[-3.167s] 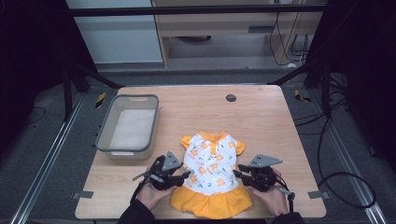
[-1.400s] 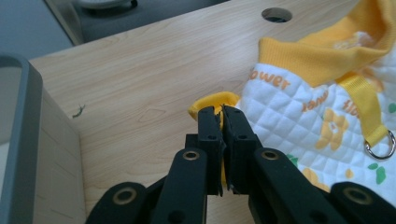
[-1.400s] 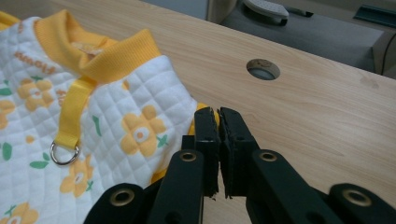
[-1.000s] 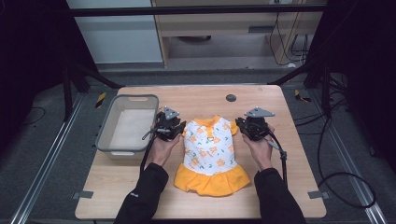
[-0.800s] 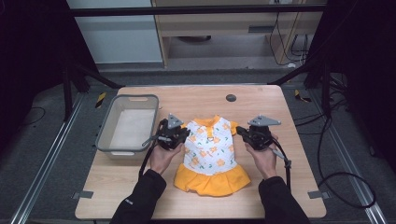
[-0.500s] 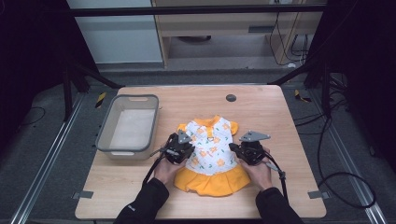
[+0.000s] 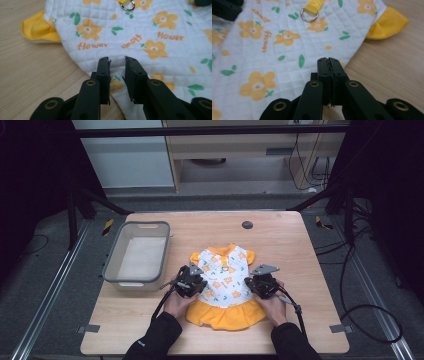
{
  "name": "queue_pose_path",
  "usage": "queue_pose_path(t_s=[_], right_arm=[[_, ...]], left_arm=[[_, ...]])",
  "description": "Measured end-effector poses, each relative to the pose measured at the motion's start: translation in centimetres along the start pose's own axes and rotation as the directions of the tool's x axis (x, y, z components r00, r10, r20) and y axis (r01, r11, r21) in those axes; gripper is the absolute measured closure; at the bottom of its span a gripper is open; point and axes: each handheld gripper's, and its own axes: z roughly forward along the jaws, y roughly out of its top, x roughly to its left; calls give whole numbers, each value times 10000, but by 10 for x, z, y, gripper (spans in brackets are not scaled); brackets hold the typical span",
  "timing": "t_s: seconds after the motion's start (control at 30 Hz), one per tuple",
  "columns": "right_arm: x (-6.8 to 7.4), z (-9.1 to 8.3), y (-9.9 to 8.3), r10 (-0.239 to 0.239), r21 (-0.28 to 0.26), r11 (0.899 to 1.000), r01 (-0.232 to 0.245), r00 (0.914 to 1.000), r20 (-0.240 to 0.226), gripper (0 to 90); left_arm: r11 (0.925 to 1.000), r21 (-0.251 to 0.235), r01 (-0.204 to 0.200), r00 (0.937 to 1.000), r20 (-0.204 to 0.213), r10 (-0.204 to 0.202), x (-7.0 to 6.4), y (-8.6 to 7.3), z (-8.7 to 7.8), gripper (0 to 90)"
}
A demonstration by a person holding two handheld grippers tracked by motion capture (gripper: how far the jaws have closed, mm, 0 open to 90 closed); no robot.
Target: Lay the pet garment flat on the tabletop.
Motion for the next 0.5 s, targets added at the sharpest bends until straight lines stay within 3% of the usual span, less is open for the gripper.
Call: queue_pose_path(t_s=[0.03, 0.1, 0.27, 0.33, 0.5], right_arm=[[0, 0, 0, 0, 0, 10000, 0, 10000, 0, 887], [1, -15, 3, 104, -544, 9984, -118, 9996, -250, 893], [9, -30, -2, -97, -748, 9972, 36, 9966, -815, 897], [16, -35, -11, -47, -425, 9991, -2, 9933, -1151, 897], [22, -33, -25, -268, 350, 9989, 310, 9932, -1130, 898]], left_arm=[[10000, 0, 0, 10000, 0, 0, 0, 0, 0, 712], [9998, -131, 167, 9995, 263, -163, -3, 1, -10, 700], [9974, 284, -664, 9960, 624, 646, -17, -13, -17, 686], [9951, 457, -881, 9943, 648, 850, -20, -24, -18, 688], [9942, 533, -929, 9942, 596, 897, -20, -27, -21, 689]])
